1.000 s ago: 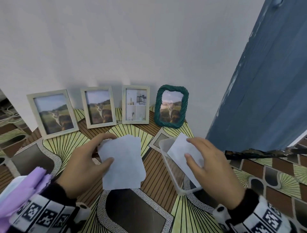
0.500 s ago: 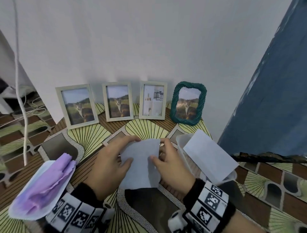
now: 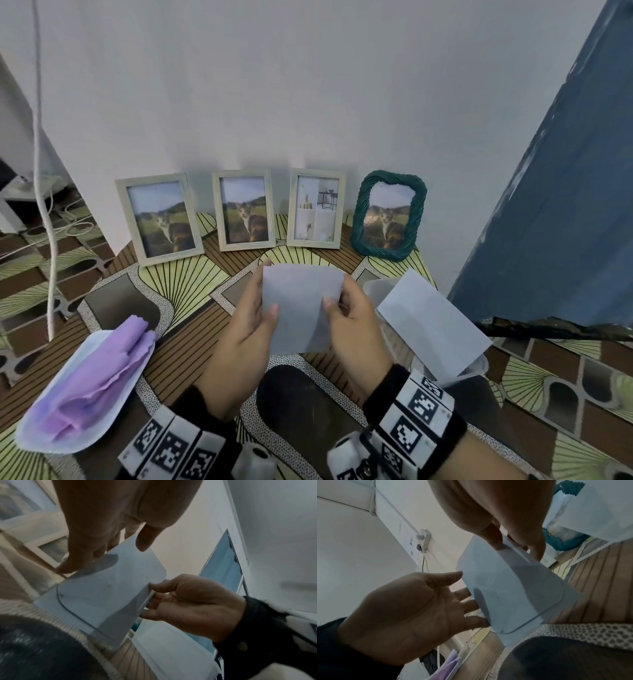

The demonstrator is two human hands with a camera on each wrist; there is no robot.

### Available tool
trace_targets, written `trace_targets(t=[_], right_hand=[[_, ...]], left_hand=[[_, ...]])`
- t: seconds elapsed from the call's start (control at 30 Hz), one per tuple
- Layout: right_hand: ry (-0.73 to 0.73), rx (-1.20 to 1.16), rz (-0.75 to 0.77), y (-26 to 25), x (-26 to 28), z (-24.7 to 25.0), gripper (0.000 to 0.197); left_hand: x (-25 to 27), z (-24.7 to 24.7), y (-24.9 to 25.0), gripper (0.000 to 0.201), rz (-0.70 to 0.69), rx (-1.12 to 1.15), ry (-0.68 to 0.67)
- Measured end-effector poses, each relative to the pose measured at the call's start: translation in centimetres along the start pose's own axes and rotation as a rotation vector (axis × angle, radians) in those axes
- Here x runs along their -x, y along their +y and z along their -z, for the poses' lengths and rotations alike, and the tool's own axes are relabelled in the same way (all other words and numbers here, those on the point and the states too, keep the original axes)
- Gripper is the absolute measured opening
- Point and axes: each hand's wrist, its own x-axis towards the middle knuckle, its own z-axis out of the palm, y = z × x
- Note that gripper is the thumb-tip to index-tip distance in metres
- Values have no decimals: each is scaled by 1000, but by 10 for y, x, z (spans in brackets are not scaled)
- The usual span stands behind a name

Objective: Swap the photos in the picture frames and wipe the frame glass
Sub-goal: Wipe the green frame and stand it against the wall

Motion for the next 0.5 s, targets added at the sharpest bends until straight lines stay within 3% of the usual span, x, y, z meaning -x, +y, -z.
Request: trace_targets(t=[0.13, 0.23, 0.37, 0.5], right_hand=[[-40, 30, -31, 6, 2, 2, 32], [-107, 35, -58, 9, 3, 4, 43], [-174, 1, -89, 15, 7, 3, 57], [-123, -3, -77, 20, 6, 2, 58]], left_hand=[[2, 2, -7, 65, 136, 106, -120], [3, 4, -9, 68, 170, 99, -173], [4, 7, -12, 62, 240, 133, -183], [5, 10, -10, 59, 213, 119, -211]])
